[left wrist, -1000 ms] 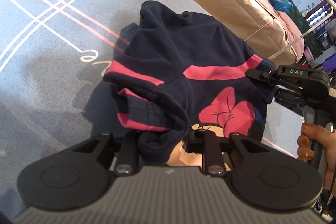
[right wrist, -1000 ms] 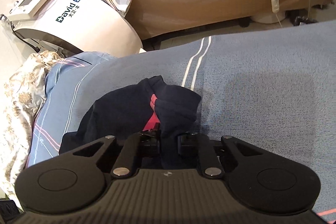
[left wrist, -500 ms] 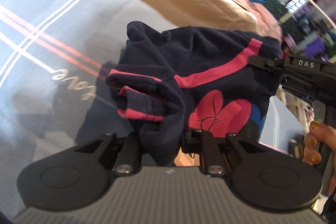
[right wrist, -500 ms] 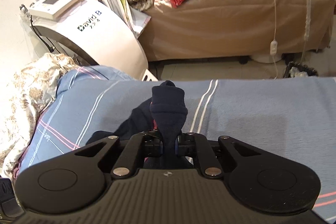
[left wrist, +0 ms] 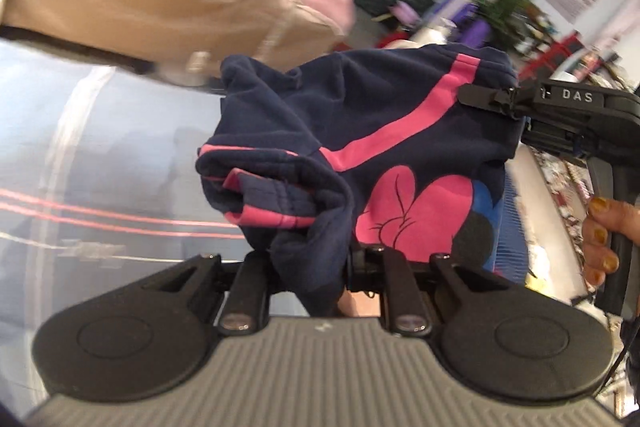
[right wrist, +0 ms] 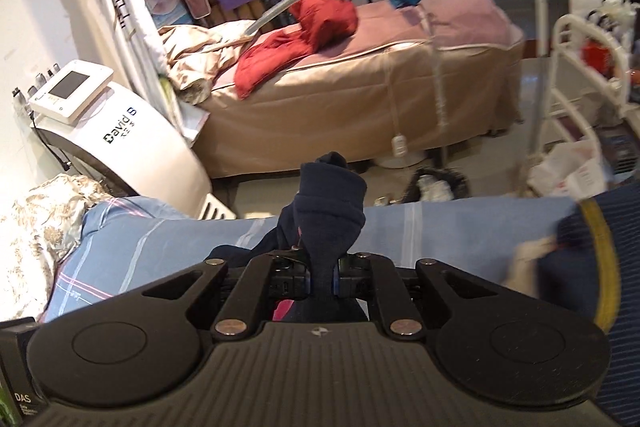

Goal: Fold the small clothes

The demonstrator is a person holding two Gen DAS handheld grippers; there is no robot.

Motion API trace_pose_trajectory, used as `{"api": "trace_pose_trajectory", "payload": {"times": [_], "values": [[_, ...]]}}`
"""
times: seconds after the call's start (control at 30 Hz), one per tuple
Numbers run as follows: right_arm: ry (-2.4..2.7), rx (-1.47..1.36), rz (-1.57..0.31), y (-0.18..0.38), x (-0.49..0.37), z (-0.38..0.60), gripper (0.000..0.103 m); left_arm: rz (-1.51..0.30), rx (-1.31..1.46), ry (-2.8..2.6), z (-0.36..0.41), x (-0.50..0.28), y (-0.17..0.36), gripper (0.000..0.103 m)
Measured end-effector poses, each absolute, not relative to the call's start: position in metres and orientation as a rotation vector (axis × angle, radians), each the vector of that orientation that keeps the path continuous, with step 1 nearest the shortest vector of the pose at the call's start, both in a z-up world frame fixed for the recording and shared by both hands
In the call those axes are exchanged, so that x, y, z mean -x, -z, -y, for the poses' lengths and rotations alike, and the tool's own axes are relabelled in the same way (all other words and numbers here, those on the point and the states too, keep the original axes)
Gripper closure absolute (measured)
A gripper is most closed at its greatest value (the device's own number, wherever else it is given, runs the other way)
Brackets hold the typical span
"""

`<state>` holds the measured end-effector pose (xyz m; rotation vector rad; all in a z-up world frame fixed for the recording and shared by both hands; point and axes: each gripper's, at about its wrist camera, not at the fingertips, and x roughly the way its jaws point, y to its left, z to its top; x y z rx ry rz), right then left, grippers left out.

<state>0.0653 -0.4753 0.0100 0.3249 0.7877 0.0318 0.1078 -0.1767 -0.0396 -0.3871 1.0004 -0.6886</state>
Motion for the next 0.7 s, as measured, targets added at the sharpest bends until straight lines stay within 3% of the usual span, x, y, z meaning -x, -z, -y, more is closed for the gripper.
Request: {"api": "trace_pose_trajectory", "payload": {"times": [0.33,0.7], "values": [[0.017,-0.29,-0.817,-0.046,-0.032,0.62,0.087,-1.007,0.433,0.78,0.366,-0.039,-0.002,0.087],[0.064,-0.377,-0.868,0.005,-0.02,0.699,0.087,-1.053,0.319,0.746,0.446,0.0,0.015,0.086]]}}
